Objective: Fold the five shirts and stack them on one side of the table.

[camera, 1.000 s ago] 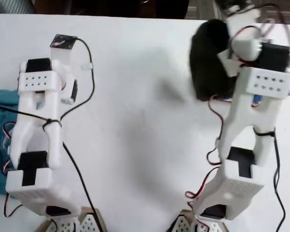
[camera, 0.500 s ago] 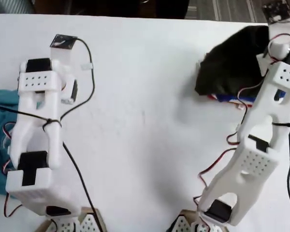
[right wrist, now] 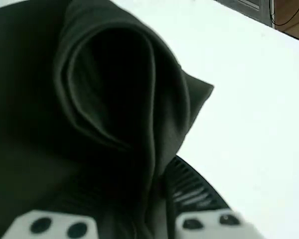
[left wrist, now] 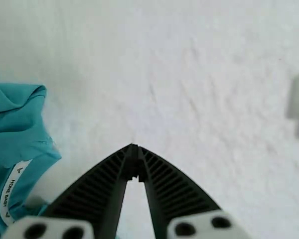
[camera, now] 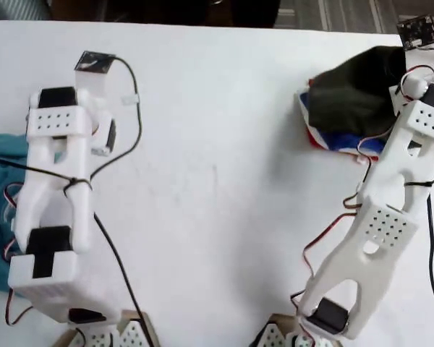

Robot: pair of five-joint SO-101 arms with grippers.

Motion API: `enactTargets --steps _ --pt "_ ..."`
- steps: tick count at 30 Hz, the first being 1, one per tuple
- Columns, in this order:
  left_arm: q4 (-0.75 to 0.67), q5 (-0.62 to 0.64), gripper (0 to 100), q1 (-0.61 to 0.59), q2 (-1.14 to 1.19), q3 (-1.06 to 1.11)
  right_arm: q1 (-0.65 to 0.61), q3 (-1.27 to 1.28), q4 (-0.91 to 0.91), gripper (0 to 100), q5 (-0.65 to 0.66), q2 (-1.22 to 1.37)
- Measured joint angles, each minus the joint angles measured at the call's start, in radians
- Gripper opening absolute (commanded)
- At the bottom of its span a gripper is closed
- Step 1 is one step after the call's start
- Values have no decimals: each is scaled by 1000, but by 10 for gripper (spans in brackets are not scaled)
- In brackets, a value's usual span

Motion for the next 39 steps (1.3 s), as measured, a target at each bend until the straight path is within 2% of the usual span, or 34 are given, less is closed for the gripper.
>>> enactTargets --steps 2,4,13,17,20,23,29,36,39 --pt "0 0 28 0 0 0 6 -12 0 296 0 0" --pt "0 0 28 0 0 0 11 -29 6 338 -2 0" --pt "0 0 28 0 0 0 26 -227 77 197 -9 0" --pt "0 0 28 0 0 0 -5 -361 224 10 -112 0" --pt "0 0 28 0 0 0 -75 -433 365 46 -146 0" --pt "0 0 28 0 0 0 -161 -439 465 16 -155 0" --pt "0 0 28 0 0 0 -298 -302 509 19 -157 2" --pt "0 -2 28 -8 0 0 -298 -78 542 19 -157 2" --pt "-11 0 28 -23 0 0 -273 -15 549 19 -104 2"
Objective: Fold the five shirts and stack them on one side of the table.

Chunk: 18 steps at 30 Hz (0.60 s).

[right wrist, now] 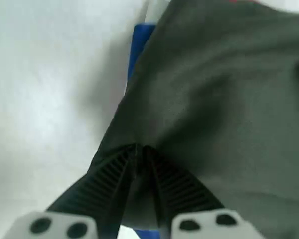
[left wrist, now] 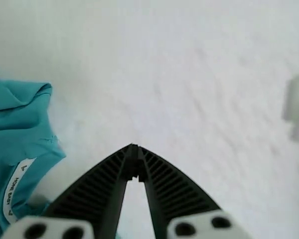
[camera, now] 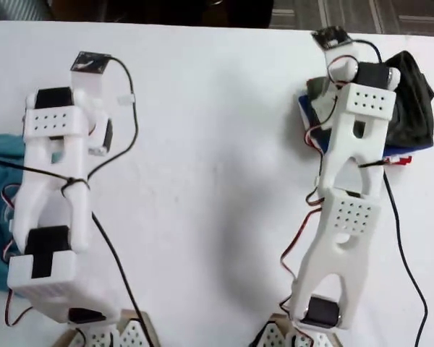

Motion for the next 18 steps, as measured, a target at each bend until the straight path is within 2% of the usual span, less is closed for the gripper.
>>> enactTargets --steps 10,16,18 --pt "-17 0 28 -14 0 0 43 358 0 19 164 -153" --pt "-29 0 28 -14 0 0 43 410 -49 19 172 -299" --pt "-29 0 28 -14 0 0 43 387 -78 19 137 -345"
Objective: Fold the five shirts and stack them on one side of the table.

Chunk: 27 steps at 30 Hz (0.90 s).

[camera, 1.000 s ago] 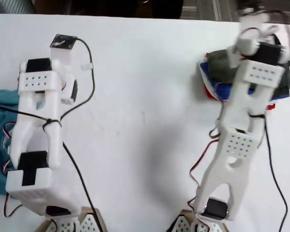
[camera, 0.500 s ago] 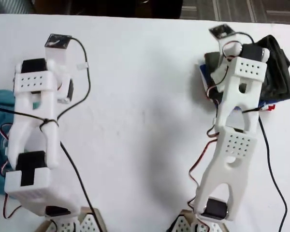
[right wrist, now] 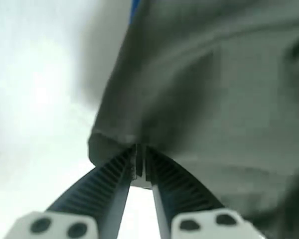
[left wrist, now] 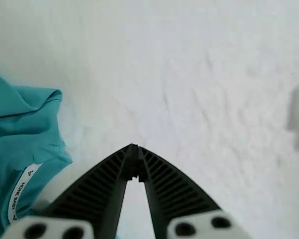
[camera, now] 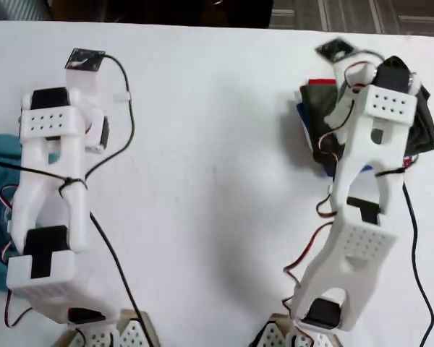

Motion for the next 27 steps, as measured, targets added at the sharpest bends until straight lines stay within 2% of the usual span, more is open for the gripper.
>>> enactTargets --steps 3,8,16,20,27 --pt "0 0 28 0 0 0 18 -49 -98 19 -92 -44" --pt "0 0 28 0 0 0 74 -60 -391 19 -244 11" --pt "0 -6 28 -5 0 0 124 -92 -801 19 -265 339" --pt "0 -46 28 -14 0 0 175 -184 -895 19 -272 460" --pt "0 -46 28 -9 0 0 218 -350 -887 19 -275 575"
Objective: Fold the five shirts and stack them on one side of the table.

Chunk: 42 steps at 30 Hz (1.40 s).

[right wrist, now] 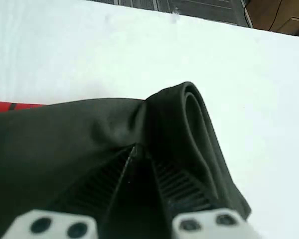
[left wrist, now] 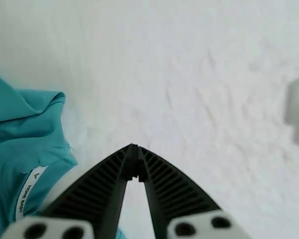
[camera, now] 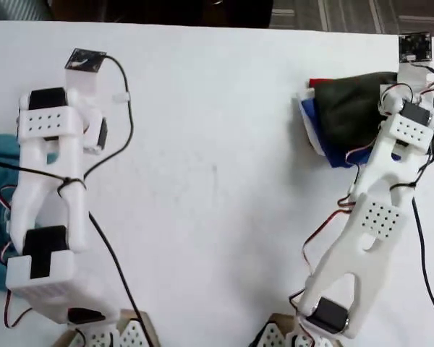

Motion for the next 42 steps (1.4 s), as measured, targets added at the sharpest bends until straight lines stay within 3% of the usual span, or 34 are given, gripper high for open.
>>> enactTargets --steps 10,17,22,29,36,42 --pt "0 0 28 0 0 0 8 -448 351 19 3 3" --pt "0 0 28 0 0 0 89 -479 753 19 3 -55" --pt "0 0 28 -2 0 0 124 -479 922 19 41 -55" --pt "0 0 28 -2 -12 2 180 -491 961 19 80 6" --pt "41 0 28 -2 -167 2 189 -494 962 19 80 15" --pt "97 -5 28 -51 -296 2 190 -494 965 21 31 -175"
